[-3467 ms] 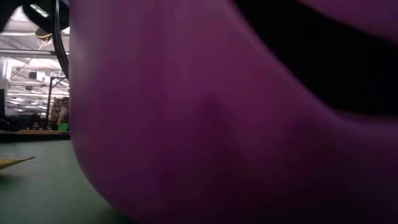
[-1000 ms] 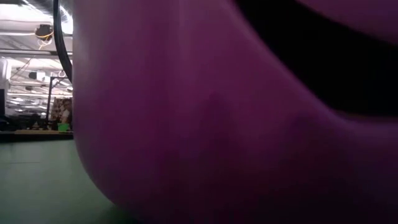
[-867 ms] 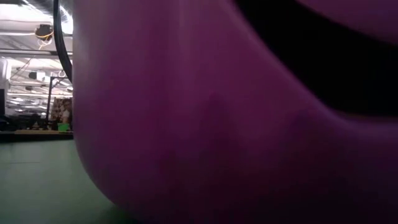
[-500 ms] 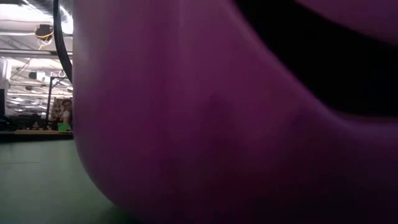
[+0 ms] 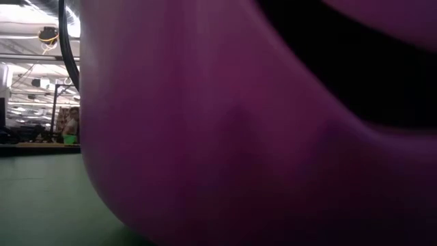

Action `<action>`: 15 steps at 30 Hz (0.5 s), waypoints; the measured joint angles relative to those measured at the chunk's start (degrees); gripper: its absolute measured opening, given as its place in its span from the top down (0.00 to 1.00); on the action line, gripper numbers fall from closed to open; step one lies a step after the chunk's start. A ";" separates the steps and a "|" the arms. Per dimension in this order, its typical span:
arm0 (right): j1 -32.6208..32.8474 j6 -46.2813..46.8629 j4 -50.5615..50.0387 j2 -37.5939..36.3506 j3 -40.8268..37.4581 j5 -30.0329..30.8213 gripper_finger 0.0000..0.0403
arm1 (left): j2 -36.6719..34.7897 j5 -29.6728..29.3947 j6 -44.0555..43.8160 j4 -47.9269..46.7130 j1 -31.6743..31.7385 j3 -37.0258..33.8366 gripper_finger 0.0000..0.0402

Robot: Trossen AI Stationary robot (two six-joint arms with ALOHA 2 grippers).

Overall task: Sort candy
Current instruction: Return to Home Position

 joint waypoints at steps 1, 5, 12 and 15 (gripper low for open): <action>0.00 -0.37 -0.06 -1.01 -0.79 0.04 0.41 | -2.42 0.01 -0.43 2.71 -0.01 -3.16 0.58; -0.05 -2.96 -0.24 -7.46 -5.01 2.65 0.41 | -11.45 -2.94 -0.40 10.17 0.10 -14.48 0.59; -0.07 -8.06 -0.44 -26.12 -14.06 6.37 0.41 | -26.55 -5.30 0.16 17.47 6.98 -30.96 0.62; -0.07 -12.72 -0.28 -33.63 -16.77 5.61 0.44 | -32.07 -1.43 2.36 21.86 10.60 -35.73 0.65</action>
